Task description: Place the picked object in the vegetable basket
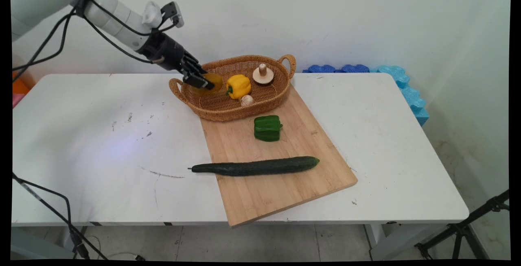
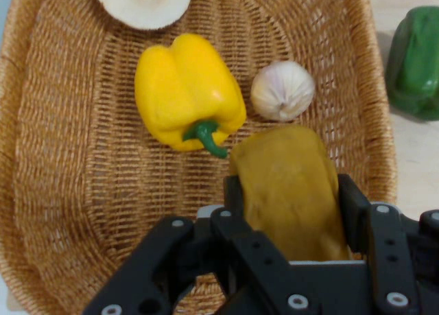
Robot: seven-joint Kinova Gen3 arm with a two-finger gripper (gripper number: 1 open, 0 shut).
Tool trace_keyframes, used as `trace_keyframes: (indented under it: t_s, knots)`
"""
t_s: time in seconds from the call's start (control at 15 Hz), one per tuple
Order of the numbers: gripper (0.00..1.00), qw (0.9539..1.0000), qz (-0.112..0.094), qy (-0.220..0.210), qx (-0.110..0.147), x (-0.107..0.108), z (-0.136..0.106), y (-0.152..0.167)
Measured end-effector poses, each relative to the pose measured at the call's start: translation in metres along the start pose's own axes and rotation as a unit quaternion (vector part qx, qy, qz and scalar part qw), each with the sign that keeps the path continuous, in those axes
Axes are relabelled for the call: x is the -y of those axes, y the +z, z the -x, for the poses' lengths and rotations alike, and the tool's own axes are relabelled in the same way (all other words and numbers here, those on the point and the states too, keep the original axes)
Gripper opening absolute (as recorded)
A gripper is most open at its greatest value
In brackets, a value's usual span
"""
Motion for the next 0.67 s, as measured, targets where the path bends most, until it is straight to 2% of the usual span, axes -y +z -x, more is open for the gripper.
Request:
trace_keyframes:
  t_s: [0.67]
  knots:
    - [0.0,0.9998,0.008,0.019,0.002,0.013,0.023,0.024]
